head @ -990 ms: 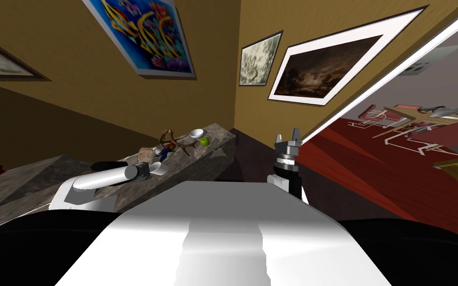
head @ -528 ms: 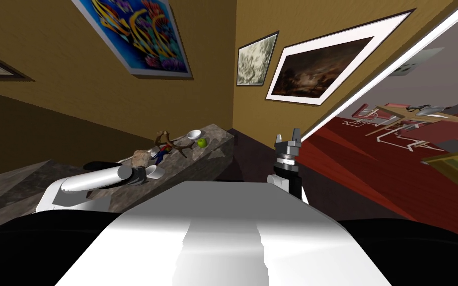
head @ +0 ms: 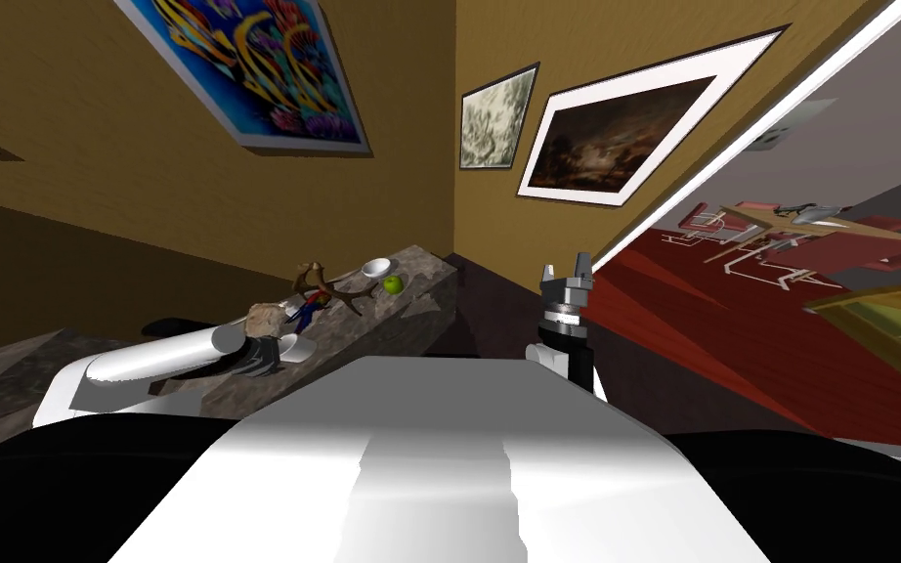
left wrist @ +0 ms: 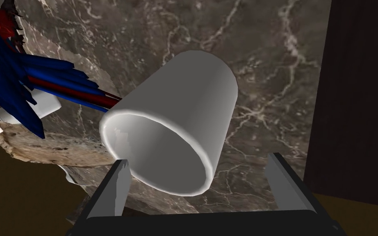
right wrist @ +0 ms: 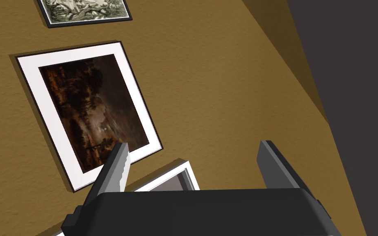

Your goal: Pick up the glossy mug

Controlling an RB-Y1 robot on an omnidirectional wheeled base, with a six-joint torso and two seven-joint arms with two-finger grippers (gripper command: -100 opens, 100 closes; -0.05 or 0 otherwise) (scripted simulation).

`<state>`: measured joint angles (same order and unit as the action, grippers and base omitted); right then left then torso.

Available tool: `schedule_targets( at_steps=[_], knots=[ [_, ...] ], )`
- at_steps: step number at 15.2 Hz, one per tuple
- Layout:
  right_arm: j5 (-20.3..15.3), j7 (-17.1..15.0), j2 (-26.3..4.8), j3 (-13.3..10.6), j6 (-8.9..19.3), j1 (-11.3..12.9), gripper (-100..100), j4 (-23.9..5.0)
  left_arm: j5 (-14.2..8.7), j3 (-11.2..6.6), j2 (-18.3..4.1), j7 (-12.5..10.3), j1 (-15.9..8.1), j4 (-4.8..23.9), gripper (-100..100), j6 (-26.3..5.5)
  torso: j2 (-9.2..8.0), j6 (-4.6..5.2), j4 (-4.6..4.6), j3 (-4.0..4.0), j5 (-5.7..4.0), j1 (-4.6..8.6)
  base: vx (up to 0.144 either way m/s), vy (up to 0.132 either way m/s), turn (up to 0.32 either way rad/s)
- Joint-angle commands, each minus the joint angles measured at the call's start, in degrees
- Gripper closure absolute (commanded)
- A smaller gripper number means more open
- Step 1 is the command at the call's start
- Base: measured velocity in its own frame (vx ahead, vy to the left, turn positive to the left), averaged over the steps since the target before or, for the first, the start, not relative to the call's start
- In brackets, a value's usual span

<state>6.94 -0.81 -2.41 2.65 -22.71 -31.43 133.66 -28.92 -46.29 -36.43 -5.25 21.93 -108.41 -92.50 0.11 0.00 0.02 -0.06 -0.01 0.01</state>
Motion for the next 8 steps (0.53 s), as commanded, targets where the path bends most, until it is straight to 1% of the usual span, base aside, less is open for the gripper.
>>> schedule_targets(
  at_steps=[1, 2, 4, 5, 6, 7, 8],
  knots=[
    [0.0, 0.0, 0.0, 0.0, 0.0, 0.0, 0, 0.0, -0.1, -0.17, -0.17, -0.22, -0.24, 0.34, -100, -2.54, 0.0, 0.0, 0.0, 0.0, 0.0, 0.0, 0.028, 0.005, -0.023],
    [0.0, 0.0, 0.0, 0.0, 0.0, 0.0, 0, 0.0, -0.7, -1.07, -0.53, -0.49, -0.43, 0.92, -100, -4.04, -0.02, -0.01, 0.0, 0.01, 0.01, -0.01, 0.033, 0.006, -0.061],
    [0.0, 0.0, 0.0, 0.0, 0.0, 0.0, 0, 0.0, -0.7, -1.07, -0.53, -0.49, -0.43, 0.92, -100, -5.79, -0.01, -0.01, 0.0, 0.0, 0.01, -0.04, 0.032, 0.014, -0.041],
    [0.0, 0.0, 0.0, 0.0, 0.0, 0.0, 0, 0.0, -1.24, -1.89, -0.85, -0.74, -0.6, 1.45, -100, -7.31, -0.03, -0.02, 0.0, 0.01, 0.02, -0.05, 0.034, 0.015, -0.055],
    [0.0, 0.0, 0.0, 0.0, 0.0, 0.0, 0, 0.0, -1.24, -1.89, -0.85, -0.74, -0.6, 1.45, -100, -8.42, -0.02, 0.0, 0.0, 0.01, 0.01, -0.06, 0.036, 0.018, -0.062],
    [0.0, 0.0, 0.0, 0.0, 0.0, 0.0, 0, 0.0, -1.24, -1.89, -0.85, -0.74, -0.6, 1.45, -100, -8.84, -0.01, 0.0, 0.0, 0.01, 0.02, -0.07, 0.025, 0.017, -0.023],
    [0.0, 0.0, 0.0, 0.0, 0.0, 0.0, 0, 0.0, -1.7, -2.6, -1.13, -0.95, -0.76, 1.92, -100, -10.54, -0.03, -0.01, 0.0, 0.01, 0.02, -0.07, 0.032, 0.022, -0.039]
  ],
)
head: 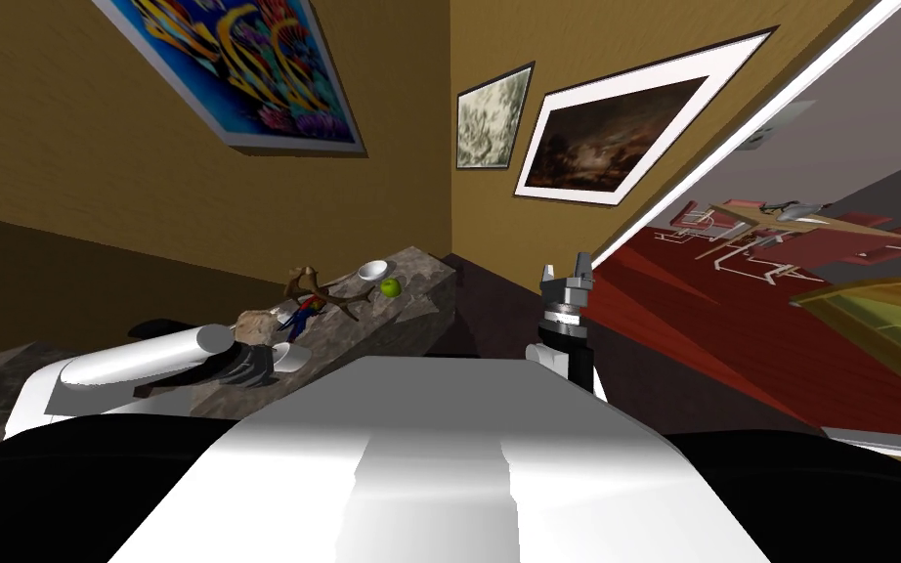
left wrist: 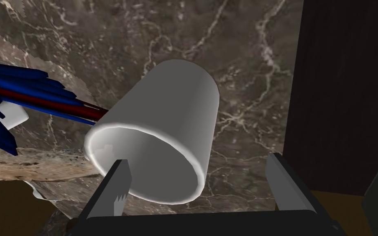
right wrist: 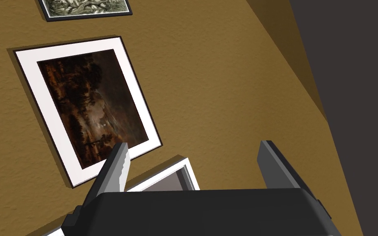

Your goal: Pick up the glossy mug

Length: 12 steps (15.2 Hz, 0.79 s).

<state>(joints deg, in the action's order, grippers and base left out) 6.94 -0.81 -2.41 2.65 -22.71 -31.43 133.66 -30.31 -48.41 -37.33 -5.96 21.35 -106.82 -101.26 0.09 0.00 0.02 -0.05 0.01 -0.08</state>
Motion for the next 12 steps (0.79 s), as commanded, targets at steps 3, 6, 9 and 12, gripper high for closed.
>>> schedule_targets(
  at_steps=[3, 6, 9, 12],
  knots=[
    [0.0, 0.0, 0.0, 0.0, 0.0, 0.0, 0, 0.0, -0.7, -1.1, -0.47, -0.43, -0.32, 0.72, -100, -4.9, 0.0, 0.0, 0.0, 0.0, 0.0, 0.01, 0.033, 0.021, -0.04],
    [0.0, 0.0, 0.0, 0.0, 0.0, 0.0, 0, 0.0, -1.01, -1.61, -0.69, -0.59, -0.45, 1.05, -100, -7.99, 0.03, 0.0, 0.01, -0.02, 0.01, -0.04, 0.041, 0.033, -0.045],
    [0.0, 0.0, 0.0, 0.0, 0.0, 0.0, 0, 0.0, -1.24, -2.01, -0.88, -0.7, -0.57, 1.29, -100, -10.09, 0.0, 0.0, 0.0, 0.0, 0.01, -0.04, 0.028, 0.028, -0.025],
    [0.0, 0.0, 0.0, 0.0, 0.0, 0.0, 0, 0.0, -1.45, -2.41, -1.09, -0.82, -0.71, 1.51, -100, -12.66, -0.02, -0.01, 0.0, 0.01, 0.01, -0.03, 0.024, 0.026, -0.024]
  ],
)
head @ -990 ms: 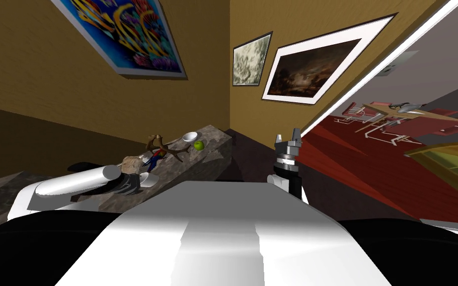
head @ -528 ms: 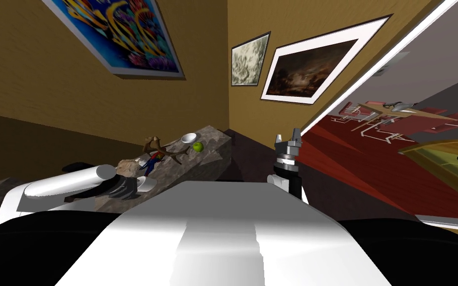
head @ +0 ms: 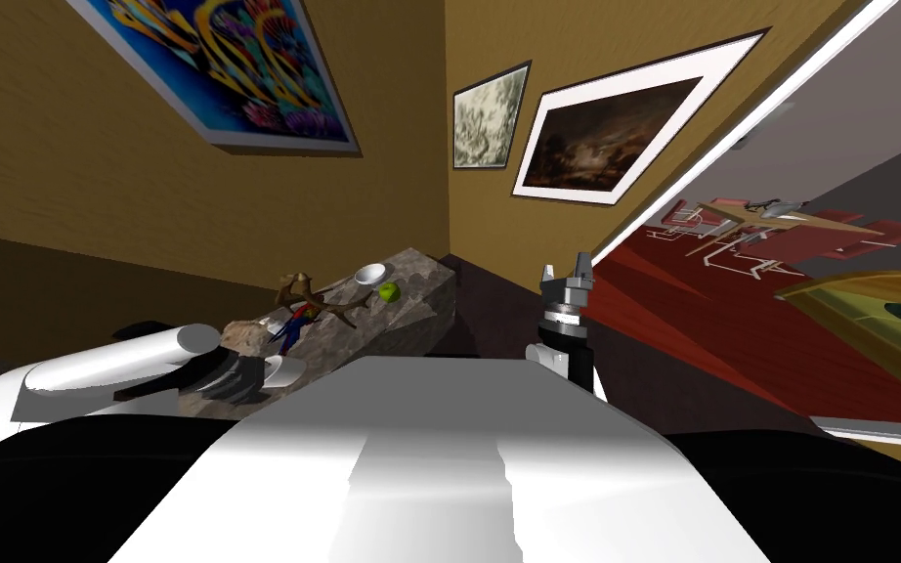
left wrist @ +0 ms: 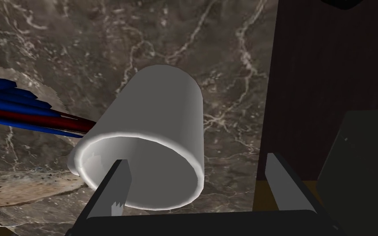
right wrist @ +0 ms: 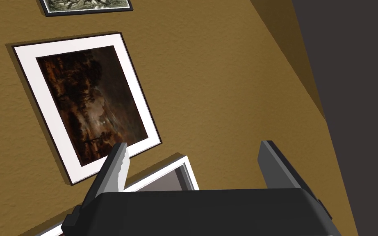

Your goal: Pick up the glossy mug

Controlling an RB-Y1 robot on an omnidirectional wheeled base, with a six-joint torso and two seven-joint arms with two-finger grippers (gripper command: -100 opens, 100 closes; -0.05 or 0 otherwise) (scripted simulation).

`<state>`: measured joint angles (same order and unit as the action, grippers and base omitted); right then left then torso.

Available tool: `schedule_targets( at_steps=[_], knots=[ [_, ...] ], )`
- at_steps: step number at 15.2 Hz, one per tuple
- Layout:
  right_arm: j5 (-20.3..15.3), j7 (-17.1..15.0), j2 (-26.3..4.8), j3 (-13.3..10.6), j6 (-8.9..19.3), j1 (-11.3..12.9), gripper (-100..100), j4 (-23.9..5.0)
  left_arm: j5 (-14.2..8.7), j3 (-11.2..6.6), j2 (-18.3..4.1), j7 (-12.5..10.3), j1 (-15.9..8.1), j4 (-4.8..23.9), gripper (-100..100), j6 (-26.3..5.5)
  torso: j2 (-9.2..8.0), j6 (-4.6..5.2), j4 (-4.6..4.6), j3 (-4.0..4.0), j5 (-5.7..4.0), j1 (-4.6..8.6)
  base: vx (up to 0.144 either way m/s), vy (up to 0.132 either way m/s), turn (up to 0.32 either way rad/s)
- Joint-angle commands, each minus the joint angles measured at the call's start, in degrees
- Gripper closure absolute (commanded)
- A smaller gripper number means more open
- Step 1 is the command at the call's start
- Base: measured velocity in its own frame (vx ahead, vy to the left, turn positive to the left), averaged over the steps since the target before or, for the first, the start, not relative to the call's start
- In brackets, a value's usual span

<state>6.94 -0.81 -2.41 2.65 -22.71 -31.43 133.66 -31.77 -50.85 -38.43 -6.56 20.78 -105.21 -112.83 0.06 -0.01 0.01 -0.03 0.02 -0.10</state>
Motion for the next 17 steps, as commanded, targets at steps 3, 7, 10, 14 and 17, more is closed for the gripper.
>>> schedule_targets(
  at_steps=[3, 7, 10, 14, 17],
  knots=[
    [0.0, 0.0, 0.0, 0.0, 0.0, 0.0, 0, 0.0, 0.84, 1.08, 0.49, 0.28, -0.25, 1.85, -100, 2.01, -0.06, 0.0, -0.01, 0.03, 0.0, 0.05, -0.002, 0.009, -0.006],
    [0.0, 0.0, 0.0, 0.0, 0.0, 0.01, 0, 0.0, 1.29, 1.68, 0.67, 0.46, -0.43, 3.03, -100, 3.17, -0.19, -0.01, -0.04, 0.11, -0.01, 0.11, -0.02, -0.002, -0.003],
    [0.0, 0.0, 0.0, 0.0, 0.0, 0.0, 0, 0.0, 1.36, 1.77, 0.69, 0.54, -0.45, 3.25, 100, 3.54, -0.14, -0.01, -0.03, 0.08, -0.03, 0.12, 0.0, 0.0, 0.0],
    [0.0, 0.0, 0.0, 0.0, 0.0, 0.0, 0, 0.0, 0.49, 0.63, 0.28, 0.17, -0.15, 1.11, 100, 1.09, -0.06, -0.02, 0.0, 0.03, -0.06, 0.08, 0.008, 0.0, 0.004],
    [0.0, 0.0, 0.0, 0.0, 0.0, 0.0, 0, 0.0, 0.36, 0.46, 0.21, 0.17, -0.08, 0.86, 100, 0.82, -0.01, 0.01, -0.01, 0.01, -0.08, 0.11, 0.019, 0.004, 0.003]
  ],
)
